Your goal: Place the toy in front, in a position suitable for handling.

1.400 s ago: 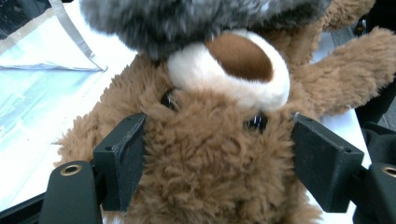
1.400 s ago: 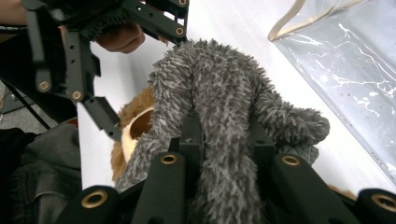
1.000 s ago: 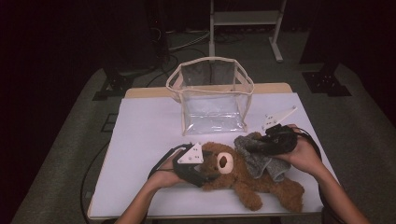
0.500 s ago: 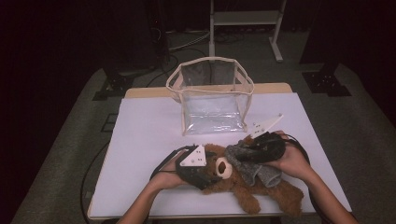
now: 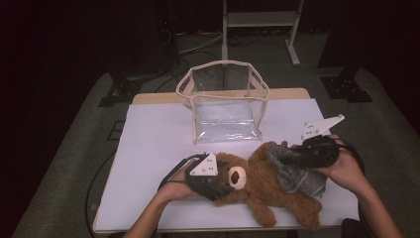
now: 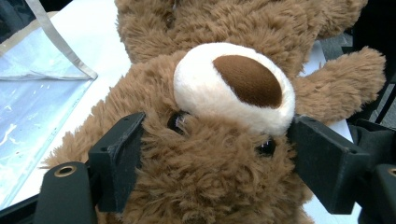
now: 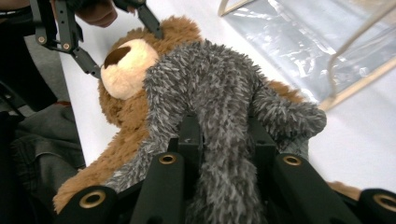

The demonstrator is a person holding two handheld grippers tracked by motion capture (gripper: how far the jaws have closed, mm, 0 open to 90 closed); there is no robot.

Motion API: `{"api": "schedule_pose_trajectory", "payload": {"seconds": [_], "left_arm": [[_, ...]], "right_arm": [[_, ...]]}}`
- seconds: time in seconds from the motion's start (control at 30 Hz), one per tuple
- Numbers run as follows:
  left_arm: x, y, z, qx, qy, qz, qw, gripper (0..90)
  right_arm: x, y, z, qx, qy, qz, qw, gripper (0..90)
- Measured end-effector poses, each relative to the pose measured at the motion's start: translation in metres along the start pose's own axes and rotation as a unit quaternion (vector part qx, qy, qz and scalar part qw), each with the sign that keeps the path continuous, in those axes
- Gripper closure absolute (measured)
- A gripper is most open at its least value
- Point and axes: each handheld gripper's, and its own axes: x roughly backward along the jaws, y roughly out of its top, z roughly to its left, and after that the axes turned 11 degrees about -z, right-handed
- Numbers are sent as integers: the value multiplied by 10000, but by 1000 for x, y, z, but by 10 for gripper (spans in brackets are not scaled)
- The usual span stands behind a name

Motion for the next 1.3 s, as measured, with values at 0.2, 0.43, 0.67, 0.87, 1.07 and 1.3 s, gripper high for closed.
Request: {"api": "schedule_pose_trajectory", "payload": {"seconds": [0.2, 0.43, 0.67, 0.87, 1.07, 1.3], "left_arm": [[3, 11, -2, 33, 1, -156, 9999, 216], [-3, 4, -4, -23, -25, -37, 10000, 217], [-5, 4, -3, -18, -29, 7, 10000, 217], [-5, 4, -2, -18, -41, 23, 10000, 217], [-1, 7, -1, 52, -65, -38, 10000, 217], [6, 21, 6, 123, -127, -142, 9997, 200]], "right_arm": [[-41, 2, 10, 35, 533, 66, 9985, 725], [-43, 7, 13, 112, 581, -12, 9982, 727], [26, -2, -4, -64, -111, -189, 9997, 726], [58, -9, -14, -231, -475, -322, 9981, 726], [1, -20, -11, -306, 92, -61, 9995, 727], [-48, -17, 2, -277, 521, -202, 9981, 730]]}}
